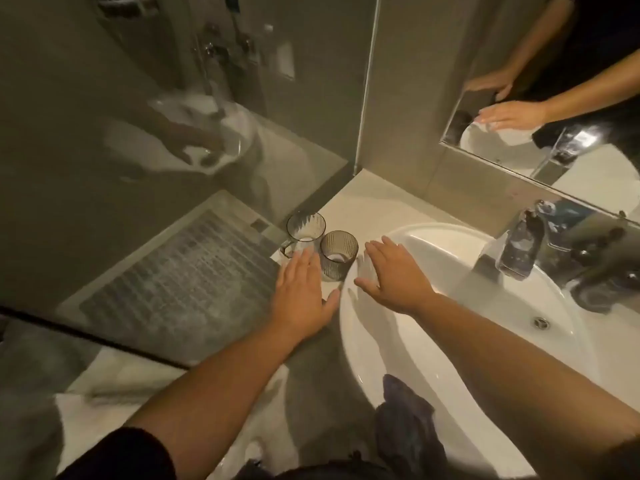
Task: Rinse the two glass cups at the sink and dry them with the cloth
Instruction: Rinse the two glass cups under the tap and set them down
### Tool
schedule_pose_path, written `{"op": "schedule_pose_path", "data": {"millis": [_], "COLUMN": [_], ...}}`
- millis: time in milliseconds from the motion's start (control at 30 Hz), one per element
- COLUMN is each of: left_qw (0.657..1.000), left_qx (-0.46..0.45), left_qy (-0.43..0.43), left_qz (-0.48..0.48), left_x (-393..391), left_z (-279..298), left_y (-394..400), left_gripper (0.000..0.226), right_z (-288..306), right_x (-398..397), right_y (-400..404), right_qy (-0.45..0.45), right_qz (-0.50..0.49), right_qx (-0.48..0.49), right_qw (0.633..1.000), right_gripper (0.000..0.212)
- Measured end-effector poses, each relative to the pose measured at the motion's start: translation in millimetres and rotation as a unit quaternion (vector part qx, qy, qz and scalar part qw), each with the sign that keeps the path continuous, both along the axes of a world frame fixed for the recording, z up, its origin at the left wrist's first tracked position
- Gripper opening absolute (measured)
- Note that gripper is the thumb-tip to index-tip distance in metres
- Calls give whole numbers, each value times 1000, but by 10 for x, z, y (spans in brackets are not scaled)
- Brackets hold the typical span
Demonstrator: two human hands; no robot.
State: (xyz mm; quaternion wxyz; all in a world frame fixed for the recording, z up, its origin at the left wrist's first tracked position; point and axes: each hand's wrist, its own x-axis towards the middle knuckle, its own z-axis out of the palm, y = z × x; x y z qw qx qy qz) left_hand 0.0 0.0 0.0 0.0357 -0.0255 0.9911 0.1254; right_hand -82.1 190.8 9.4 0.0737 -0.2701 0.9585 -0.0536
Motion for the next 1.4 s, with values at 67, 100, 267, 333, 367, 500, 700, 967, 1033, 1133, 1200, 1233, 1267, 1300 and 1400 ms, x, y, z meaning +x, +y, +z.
{"op": "schedule_pose_path", "data": {"millis": [67,100,267,333,367,500,700,967,1033,1133,1200,1233,1267,1300,1400], "left_qw": [995,991,984,981,979,970,944,931,932,937,937,936,935,933,928], "left_qx": [61,80,104,119,128,174,280,335,338,337,344,349,354,359,363], "left_qy": [-29,-37,-73,-87,-91,-100,-74,11,19,8,-3,-5,-7,-10,-48], "left_qz": [74,99,121,125,127,137,159,142,129,94,59,39,16,-9,-75], "left_x": [-68,-108,-332,-390,-414,-499,-587,-693,-725,-787,-809,-808,-803,-796,-794], "left_z": [-1,-30,-118,-186,-225,-339,-333,17,125,207,245,265,274,277,261], "left_y": [69,82,115,151,173,255,239,130,126,146,204,251,309,378,622], "left_gripper": [77,75,72,72,73,70,53,53,60,68,67,67,71,76,91], "right_z": [-33,-67,-128,-158,-182,-246,-238,158,249,364,421,444,456,466,455], "right_x": [-150,-227,-513,-600,-633,-696,-684,-558,-525,-412,-309,-243,-175,-100,134], "right_y": [4,-5,-135,-160,-169,-200,-228,-276,-234,-122,-11,55,129,204,434], "right_qy": [-11,-12,-42,-55,-59,-77,-98,-102,-91,-78,-73,-73,-73,-71,-68], "right_qz": [12,20,38,43,45,29,-9,-91,-107,-128,-155,-171,-187,-203,-256], "right_qx": [-9,-9,-14,-4,-1,-36,-122,-276,-289,-307,-319,-323,-326,-325,-333], "right_qw": [1000,1000,998,998,997,996,988,951,947,940,932,928,924,921,905], "right_gripper": [85,84,79,79,79,64,58,78,79,78,76,75,75,74,70]}}
